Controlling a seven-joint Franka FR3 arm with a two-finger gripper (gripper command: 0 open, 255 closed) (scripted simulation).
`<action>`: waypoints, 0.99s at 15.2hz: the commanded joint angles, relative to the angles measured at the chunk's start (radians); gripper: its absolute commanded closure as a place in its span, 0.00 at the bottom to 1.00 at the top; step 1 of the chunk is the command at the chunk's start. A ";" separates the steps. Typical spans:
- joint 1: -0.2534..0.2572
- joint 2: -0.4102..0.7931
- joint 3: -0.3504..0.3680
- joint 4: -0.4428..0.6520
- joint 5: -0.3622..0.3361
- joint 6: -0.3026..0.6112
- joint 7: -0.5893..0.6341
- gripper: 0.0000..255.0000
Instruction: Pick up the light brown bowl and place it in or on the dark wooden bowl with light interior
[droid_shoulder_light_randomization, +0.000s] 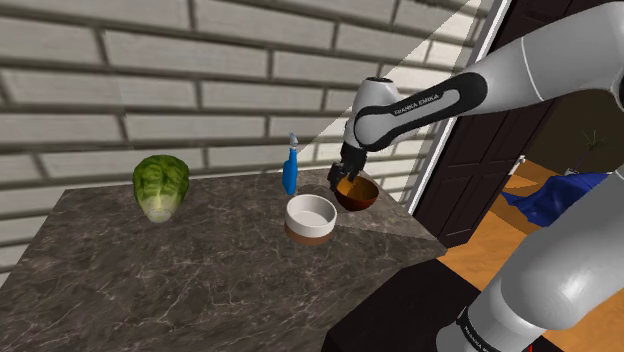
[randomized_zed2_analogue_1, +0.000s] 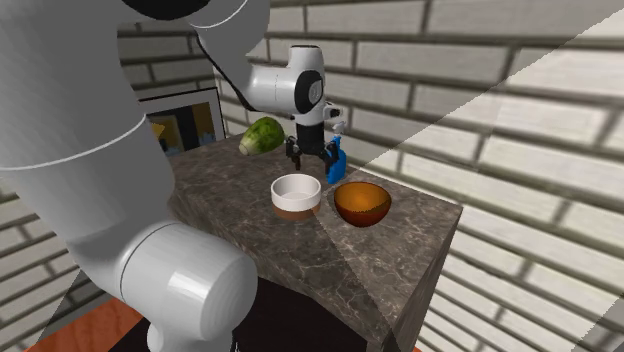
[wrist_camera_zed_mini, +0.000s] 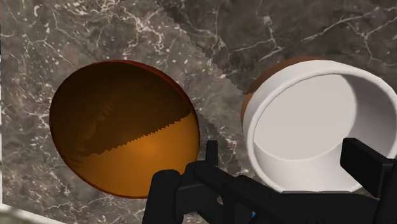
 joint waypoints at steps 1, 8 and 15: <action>-0.001 0.078 0.002 0.028 -0.007 0.047 0.006 0.00; -0.001 0.287 -0.001 0.107 -0.029 0.163 0.023 0.00; -0.001 0.352 -0.003 0.105 -0.038 0.231 0.029 0.00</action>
